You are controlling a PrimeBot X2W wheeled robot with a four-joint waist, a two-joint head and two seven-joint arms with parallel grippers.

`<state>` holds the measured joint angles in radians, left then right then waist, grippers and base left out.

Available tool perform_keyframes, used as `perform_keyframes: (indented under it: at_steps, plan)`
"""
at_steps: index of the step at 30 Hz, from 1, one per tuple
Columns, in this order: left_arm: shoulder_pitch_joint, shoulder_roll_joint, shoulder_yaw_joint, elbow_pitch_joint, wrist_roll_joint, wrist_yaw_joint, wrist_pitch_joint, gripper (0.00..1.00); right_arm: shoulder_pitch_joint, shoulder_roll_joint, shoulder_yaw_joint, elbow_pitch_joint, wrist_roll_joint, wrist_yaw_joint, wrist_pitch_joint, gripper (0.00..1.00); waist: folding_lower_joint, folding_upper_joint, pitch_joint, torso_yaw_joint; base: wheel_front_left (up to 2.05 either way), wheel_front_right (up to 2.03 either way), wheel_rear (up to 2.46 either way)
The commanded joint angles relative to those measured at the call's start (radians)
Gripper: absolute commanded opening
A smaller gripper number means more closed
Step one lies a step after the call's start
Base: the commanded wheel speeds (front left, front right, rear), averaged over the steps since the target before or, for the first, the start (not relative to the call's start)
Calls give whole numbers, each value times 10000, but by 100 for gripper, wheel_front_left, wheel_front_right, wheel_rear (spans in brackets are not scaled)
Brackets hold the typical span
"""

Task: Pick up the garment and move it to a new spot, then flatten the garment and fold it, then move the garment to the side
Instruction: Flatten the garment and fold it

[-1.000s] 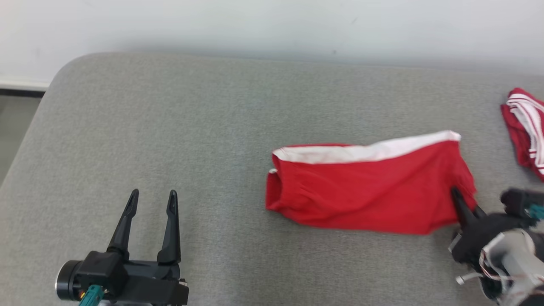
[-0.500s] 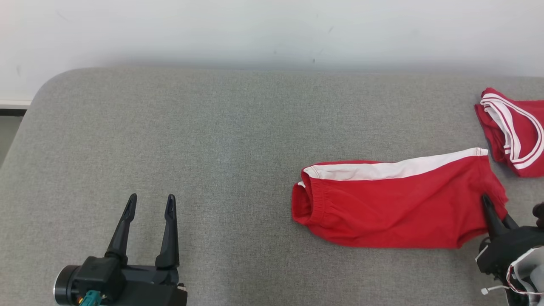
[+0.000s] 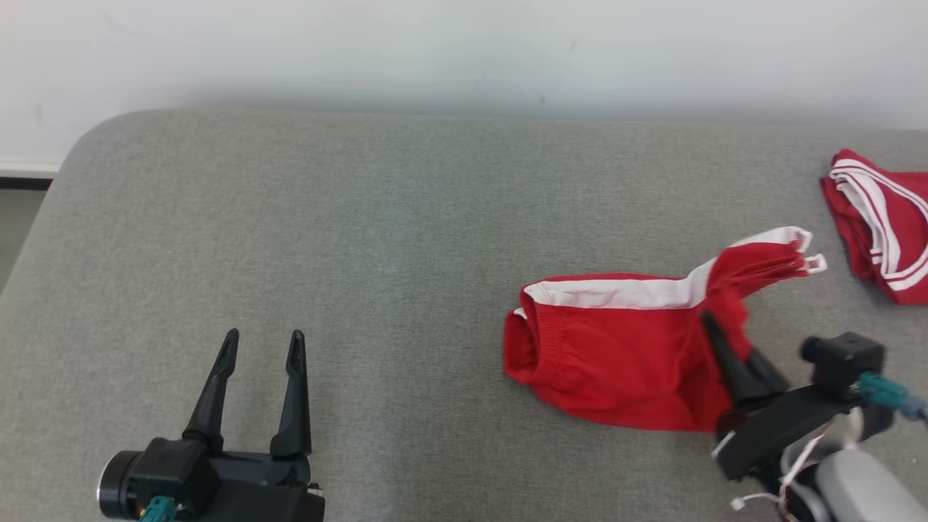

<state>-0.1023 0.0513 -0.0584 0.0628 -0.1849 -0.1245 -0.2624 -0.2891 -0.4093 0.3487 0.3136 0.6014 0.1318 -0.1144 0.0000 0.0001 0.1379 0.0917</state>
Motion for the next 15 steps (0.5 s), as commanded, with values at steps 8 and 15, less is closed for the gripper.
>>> perform_keyframes:
  at_steps: [8,15]
  plan:
    - [-265,-15,-323,11,-263,163,-30,100,733,1118,-48,-1593,-908,-30,1164,0,0,-1,238,526,0,0,0]
    - [-430,-15,-605,52,-395,264,-30,100,671,1674,33,-1570,-1346,-30,1742,0,0,-1,425,888,0,0,0]
